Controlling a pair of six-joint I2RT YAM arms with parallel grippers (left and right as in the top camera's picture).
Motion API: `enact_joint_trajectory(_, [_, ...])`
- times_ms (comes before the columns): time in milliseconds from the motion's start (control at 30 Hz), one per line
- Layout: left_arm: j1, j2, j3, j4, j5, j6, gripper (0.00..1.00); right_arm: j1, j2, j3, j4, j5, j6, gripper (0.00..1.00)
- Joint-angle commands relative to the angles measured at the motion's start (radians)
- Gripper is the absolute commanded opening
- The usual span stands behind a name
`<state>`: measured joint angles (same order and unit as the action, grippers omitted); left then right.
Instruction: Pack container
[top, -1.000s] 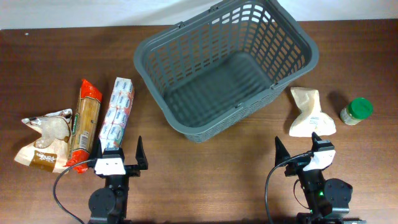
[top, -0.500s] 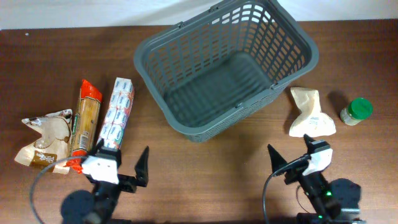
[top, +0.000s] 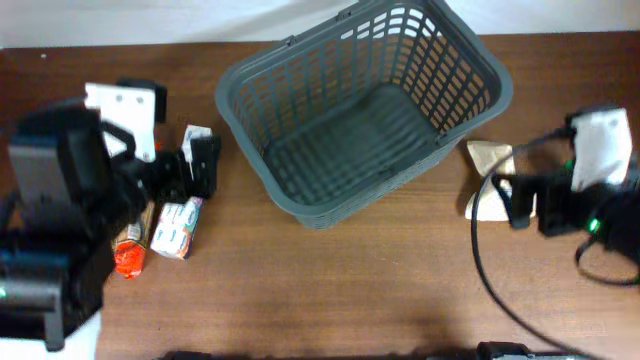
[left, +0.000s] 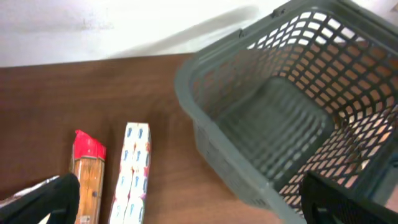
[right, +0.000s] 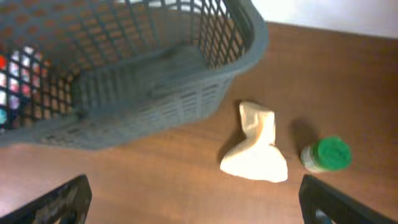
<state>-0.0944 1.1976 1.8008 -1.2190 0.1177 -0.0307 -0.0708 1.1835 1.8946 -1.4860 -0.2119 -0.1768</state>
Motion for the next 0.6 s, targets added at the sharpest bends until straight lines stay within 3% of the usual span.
enact_joint_trajectory(0, [-0.001, 0.043, 0.08, -0.035, 0.138, 0.001, 0.99, 0.006, 0.091, 0.151, -0.048, -0.111, 0.032, 0.99])
enact_joint_trajectory(133, [-0.001, 0.034, 0.08, -0.035, 0.245, 0.001, 0.99, 0.006, 0.133, 0.156, -0.045, -0.174, 0.04, 0.99])
enact_joint_trajectory(267, [-0.001, 0.026, 0.08, -0.051, 0.235, 0.001, 0.99, 0.003, 0.15, 0.156, -0.037, -0.16, 0.04, 0.85])
enact_joint_trajectory(300, [-0.001, 0.024, 0.08, -0.053, 0.234, 0.002, 0.84, 0.003, 0.153, 0.156, -0.031, -0.137, 0.049, 0.79])
enact_joint_trajectory(333, [-0.001, 0.023, 0.08, -0.055, 0.234, 0.009, 0.6, 0.003, 0.153, 0.156, -0.024, -0.117, 0.069, 0.72])
enact_joint_trajectory(400, [-0.002, 0.021, 0.08, -0.061, 0.237, 0.015, 0.02, 0.003, 0.154, 0.156, 0.01, -0.058, 0.143, 0.47])
enact_joint_trajectory(500, [-0.029, 0.021, 0.08, -0.115, 0.242, 0.016, 0.02, 0.003, 0.158, 0.156, 0.081, -0.034, 0.22, 0.04])
enact_joint_trajectory(567, [-0.07, 0.021, 0.08, -0.164, 0.242, 0.016, 0.02, 0.003, 0.174, 0.156, 0.124, -0.033, 0.261, 0.04])
